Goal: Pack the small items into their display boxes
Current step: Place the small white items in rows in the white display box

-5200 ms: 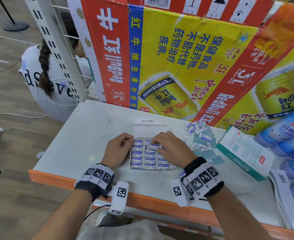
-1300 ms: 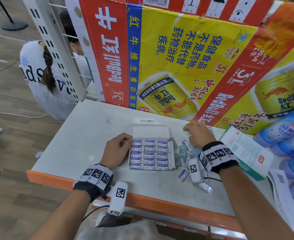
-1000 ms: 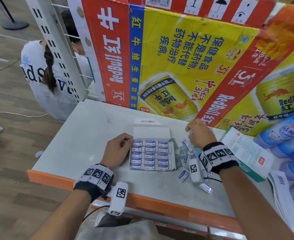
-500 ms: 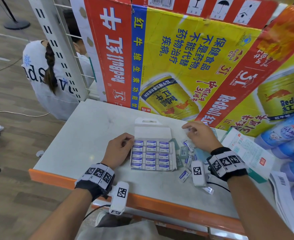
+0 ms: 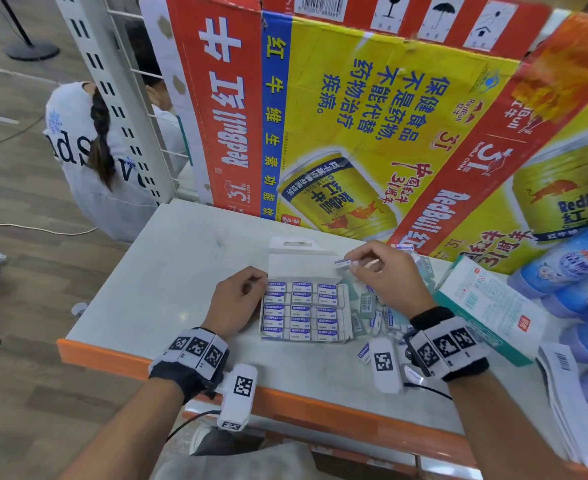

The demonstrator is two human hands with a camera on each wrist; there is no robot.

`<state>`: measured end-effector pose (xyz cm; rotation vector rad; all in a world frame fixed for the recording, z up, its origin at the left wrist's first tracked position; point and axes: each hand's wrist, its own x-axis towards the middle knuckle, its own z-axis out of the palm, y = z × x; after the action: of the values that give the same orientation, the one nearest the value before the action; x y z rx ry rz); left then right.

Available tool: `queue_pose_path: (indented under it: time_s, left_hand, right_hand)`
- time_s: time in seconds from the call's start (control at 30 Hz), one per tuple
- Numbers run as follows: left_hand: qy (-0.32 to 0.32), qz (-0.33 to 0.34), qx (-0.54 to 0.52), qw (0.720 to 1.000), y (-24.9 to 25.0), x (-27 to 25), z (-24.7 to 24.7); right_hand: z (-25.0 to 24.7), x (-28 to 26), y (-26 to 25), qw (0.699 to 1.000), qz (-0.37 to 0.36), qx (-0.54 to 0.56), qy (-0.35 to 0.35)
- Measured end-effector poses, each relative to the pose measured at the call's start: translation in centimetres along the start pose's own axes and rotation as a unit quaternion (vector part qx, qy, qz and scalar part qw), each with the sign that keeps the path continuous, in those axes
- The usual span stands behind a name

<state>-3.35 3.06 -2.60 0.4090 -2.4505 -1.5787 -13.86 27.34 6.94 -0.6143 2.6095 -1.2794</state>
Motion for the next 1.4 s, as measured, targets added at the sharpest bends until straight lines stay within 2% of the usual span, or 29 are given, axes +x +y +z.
queue_pose_path:
  time_s: [0.13,0.3,0.43,0.63,0.83,1.07,1.2,1.3,1.4]
  left_hand:
    - [0.001,0.002,0.001,1.000,-0.1,0.0,0.0]
    - [0.005,-0.006,-0.004,1.000,0.0,0.0,0.1]
    - [0.011,-0.005,-0.006,1.000,0.2,-0.1,0.1]
    - [0.009,-0.009,0.007,1.000,0.4,-0.1,0.0]
    - [0.008,-0.014,0.013,1.000,0.5,-0.1,-0.1]
    - [0.005,-0.014,0.009,1.000,0.5,-0.1,-0.1]
    - [-0.001,-0.021,-0.003,1.000,0.6,-0.2,-0.1]
    - [-0.005,-0.023,-0.012,1.000,0.5,-0.2,-0.1]
    - [-0.004,-0.017,-0.014,1.000,0.5,-0.2,-0.1]
  right_hand:
    - [1.6,-0.7,-1.1,0.999,-0.028,0.007,-0.021]
    - [4.4,-1.5,-2.4,0.987,-0.105,-0.054,-0.108]
    - [6.8,-2.1,-2.9,0.975,-0.140,-0.093,-0.148]
    - [8.7,-2.0,-3.0,0.974,-0.112,-0.112,-0.163]
    - [9.6,-1.6,-3.1,0.966,-0.113,-0.148,-0.179]
    - [9.1,-1.7,-2.8,0.971,-0.113,-0.121,-0.175]
    - [6.4,-1.2,-1.8,0.990,-0.070,-0.082,-0.090]
    - [3.4,-0.4,0.2,0.988,-0.004,-0.154,-0.029]
    - [1.3,0.0,2.0,0.964,0.049,-0.261,-0.023]
